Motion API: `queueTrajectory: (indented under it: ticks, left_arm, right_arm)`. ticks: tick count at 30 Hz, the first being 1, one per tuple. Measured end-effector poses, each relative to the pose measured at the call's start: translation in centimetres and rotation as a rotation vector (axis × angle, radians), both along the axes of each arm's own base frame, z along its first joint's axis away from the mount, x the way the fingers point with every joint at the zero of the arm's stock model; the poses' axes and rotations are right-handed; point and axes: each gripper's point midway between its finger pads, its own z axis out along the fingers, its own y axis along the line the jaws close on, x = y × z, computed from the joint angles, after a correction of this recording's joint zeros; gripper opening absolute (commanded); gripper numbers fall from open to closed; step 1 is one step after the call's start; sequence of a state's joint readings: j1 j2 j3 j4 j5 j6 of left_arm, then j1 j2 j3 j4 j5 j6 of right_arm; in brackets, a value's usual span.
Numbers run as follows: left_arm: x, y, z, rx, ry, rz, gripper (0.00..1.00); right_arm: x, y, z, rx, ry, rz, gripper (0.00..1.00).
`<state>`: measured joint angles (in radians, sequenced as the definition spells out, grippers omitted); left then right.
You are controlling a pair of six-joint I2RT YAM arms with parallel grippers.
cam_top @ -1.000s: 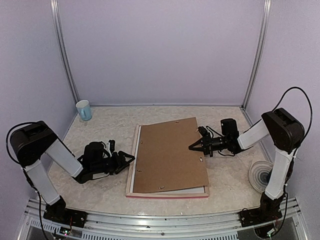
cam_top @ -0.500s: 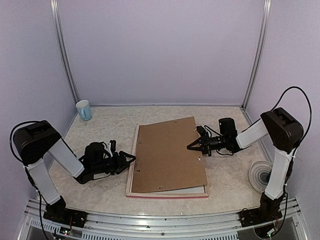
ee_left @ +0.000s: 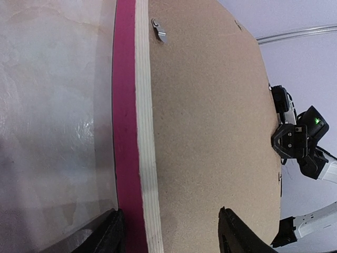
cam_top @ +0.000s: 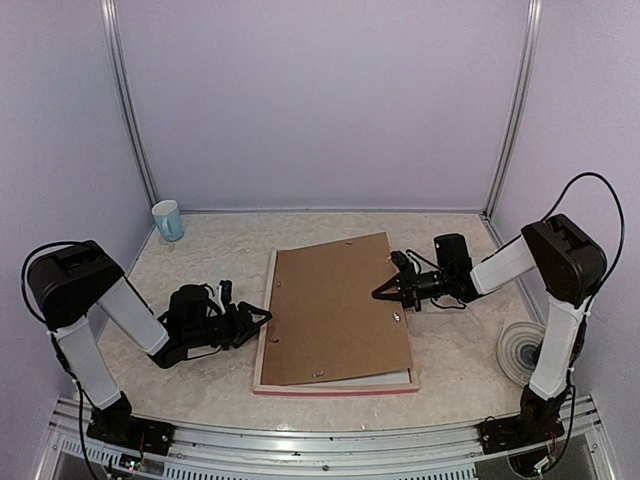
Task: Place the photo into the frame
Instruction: Place the backboard on the frame body.
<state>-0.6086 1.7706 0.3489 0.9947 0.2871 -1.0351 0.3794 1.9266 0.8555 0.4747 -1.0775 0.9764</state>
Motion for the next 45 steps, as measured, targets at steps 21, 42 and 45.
queueTrajectory:
  ticks: [21,42,45]
  left_arm:
    - [0.0,0.0,0.0,-0.012,0.002,0.003,0.6]
    - [-0.1,0.0,0.0,-0.015,0.004,0.002,0.59]
    - [-0.1,0.0,0.0,-0.015,0.004,0.002,0.59]
  right_arm:
    - [-0.1,0.0,-1.7,-0.165,-0.005,-0.017,0.51]
    - [0.5,-0.8,-2.0,-0.409,-0.071,-0.049,0.66]
    - [0.6,-0.8,-2.0,-0.455,-0.088,-0.05,0.67]
